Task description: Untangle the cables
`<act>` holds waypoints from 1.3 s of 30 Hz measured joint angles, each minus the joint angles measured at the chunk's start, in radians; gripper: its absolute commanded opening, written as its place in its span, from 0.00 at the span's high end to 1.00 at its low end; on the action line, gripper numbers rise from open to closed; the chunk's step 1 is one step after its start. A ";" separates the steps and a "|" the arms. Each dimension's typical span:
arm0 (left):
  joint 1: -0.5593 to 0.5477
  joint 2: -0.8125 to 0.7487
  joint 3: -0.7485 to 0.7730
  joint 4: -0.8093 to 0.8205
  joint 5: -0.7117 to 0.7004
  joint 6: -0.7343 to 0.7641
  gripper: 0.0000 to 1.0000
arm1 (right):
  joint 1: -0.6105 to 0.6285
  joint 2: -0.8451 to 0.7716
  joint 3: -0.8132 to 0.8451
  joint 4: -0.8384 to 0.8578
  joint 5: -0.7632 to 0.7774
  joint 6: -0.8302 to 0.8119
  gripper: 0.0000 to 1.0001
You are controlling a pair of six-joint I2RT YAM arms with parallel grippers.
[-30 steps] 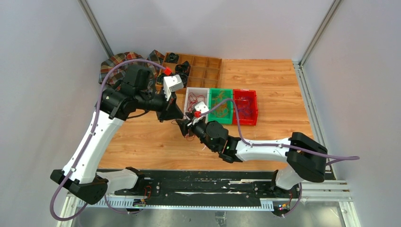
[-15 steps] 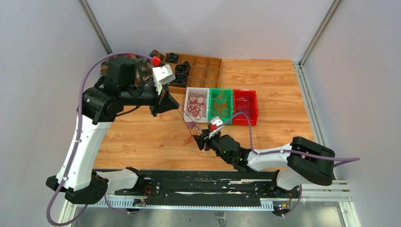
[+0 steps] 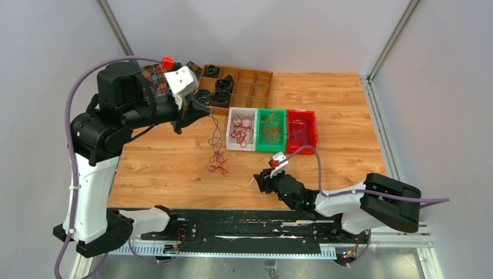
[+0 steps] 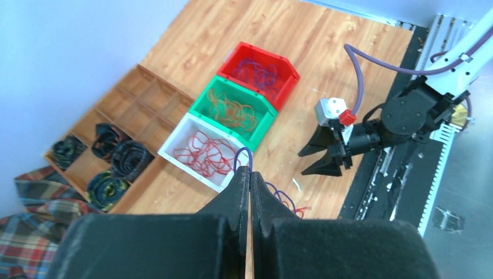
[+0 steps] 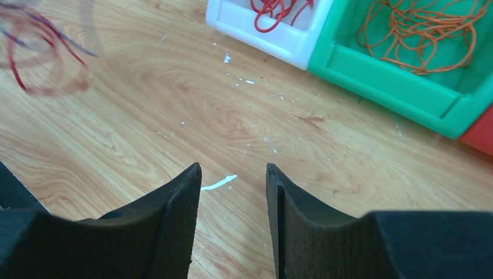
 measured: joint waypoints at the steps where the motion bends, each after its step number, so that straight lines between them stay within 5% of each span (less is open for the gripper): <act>1: 0.000 0.000 0.015 0.001 -0.007 0.003 1.00 | 0.000 -0.011 -0.006 -0.013 0.006 0.000 0.55; 8: 0.000 0.005 0.071 0.004 -0.030 0.010 1.00 | 0.000 -0.185 0.000 -0.117 0.018 -0.019 0.38; 13: 0.000 0.011 0.070 0.003 -0.031 0.010 1.00 | 0.011 -0.249 0.190 -0.229 -0.048 -0.096 0.35; 21: 0.000 0.013 0.069 0.003 -0.027 0.009 1.00 | 0.039 -0.176 0.544 -0.243 -0.158 -0.224 0.40; 32: 0.000 0.013 0.069 0.003 -0.002 -0.006 1.00 | 0.039 -0.053 0.640 -0.261 -0.185 -0.291 0.61; 39: 0.000 0.013 0.074 0.003 0.021 -0.026 1.00 | 0.039 -0.027 0.682 -0.259 -0.170 -0.302 0.50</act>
